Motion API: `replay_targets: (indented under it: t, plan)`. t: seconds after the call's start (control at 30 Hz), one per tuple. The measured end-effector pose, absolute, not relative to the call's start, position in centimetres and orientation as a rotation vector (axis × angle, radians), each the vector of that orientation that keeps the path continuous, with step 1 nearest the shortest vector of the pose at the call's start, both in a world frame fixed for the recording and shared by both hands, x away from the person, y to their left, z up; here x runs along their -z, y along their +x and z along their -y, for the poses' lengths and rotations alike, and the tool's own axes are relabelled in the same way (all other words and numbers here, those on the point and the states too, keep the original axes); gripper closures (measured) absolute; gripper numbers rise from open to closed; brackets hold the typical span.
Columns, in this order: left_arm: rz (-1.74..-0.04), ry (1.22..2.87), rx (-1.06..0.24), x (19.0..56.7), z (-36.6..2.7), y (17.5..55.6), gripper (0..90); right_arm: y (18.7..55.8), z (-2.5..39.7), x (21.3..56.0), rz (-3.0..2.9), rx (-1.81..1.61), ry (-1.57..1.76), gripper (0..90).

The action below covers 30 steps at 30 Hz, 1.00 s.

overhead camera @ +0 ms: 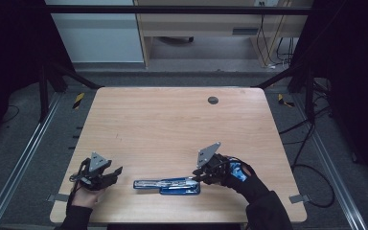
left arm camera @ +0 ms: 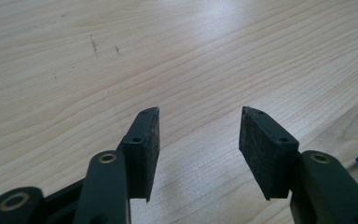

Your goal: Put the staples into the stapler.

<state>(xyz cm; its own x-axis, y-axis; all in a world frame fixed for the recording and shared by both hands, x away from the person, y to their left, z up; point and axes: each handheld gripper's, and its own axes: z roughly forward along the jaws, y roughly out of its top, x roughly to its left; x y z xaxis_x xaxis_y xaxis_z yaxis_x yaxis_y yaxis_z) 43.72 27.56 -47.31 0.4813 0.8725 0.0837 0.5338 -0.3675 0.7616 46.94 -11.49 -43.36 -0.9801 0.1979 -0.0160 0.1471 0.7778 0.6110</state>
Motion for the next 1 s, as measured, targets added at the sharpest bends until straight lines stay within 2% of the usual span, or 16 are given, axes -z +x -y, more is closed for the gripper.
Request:
replay_targets:
  t: [0.23, 0.5, 1.0]
  plan:
    - [-1.140, 2.037, -0.623, 47.1, -27.5, 43.5, 48.7, 46.6, 12.7, 43.3, -2.742, -1.086, 0.479, 79.0]
    - [-1.084, 2.032, -0.600, 46.6, -26.8, 43.1, 48.4, 44.9, 14.0, 43.8, -2.630, -1.189, 0.606, 90.0]
    - [-0.981, 2.053, -0.515, 46.3, -26.3, 42.6, 44.7, 42.6, 14.9, 45.5, -2.576, -1.273, 0.733, 90.0]
